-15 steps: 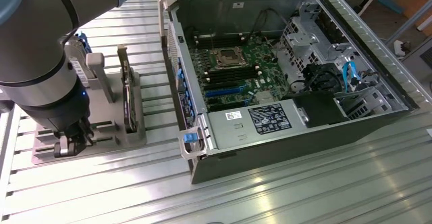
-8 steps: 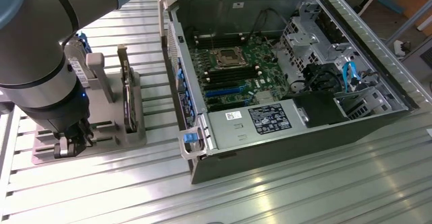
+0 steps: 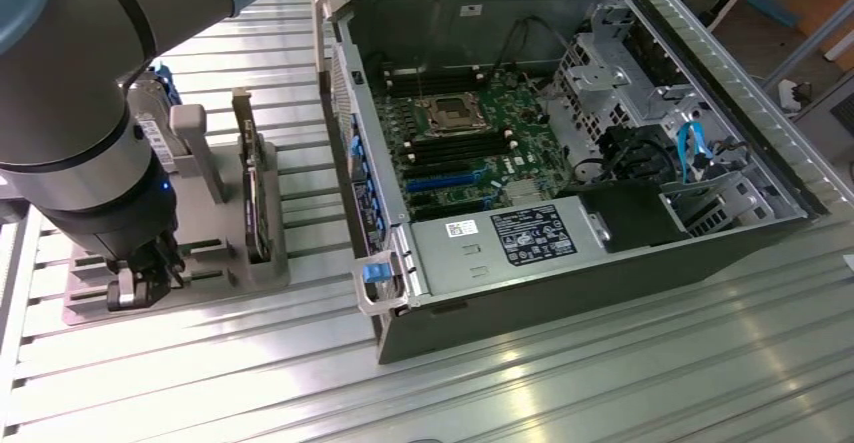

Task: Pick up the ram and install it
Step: 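Pick up the ram and move it above insertion slot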

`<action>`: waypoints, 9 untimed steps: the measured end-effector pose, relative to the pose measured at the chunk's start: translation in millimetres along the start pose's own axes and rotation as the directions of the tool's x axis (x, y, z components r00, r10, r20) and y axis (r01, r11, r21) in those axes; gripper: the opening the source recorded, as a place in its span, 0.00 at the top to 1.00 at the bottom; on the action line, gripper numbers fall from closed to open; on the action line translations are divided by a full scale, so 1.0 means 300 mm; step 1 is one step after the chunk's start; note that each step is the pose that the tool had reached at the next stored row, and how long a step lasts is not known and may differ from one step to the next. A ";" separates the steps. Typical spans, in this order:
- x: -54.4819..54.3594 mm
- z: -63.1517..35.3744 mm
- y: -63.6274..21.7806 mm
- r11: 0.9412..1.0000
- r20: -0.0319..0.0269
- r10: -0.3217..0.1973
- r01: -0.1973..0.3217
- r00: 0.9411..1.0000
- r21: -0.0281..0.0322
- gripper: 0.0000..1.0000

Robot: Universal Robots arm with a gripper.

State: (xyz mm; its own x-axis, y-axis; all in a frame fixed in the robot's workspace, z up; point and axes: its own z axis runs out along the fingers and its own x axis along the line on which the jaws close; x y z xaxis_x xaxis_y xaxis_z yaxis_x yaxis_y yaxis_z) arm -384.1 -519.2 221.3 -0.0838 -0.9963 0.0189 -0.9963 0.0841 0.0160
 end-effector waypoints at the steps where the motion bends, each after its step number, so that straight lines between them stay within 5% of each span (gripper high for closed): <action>1: -0.001 0.000 0.000 1.000 0.000 0.000 0.000 1.000 0.000 0.77; 9: -0.001 0.015 0.000 1.000 0.000 0.000 0.000 1.000 0.000 0.77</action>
State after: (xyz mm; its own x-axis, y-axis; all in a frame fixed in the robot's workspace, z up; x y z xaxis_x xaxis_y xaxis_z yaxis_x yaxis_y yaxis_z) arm -384.0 -518.9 216.8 -0.0838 -0.9963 0.0191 -0.9963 0.0841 0.0161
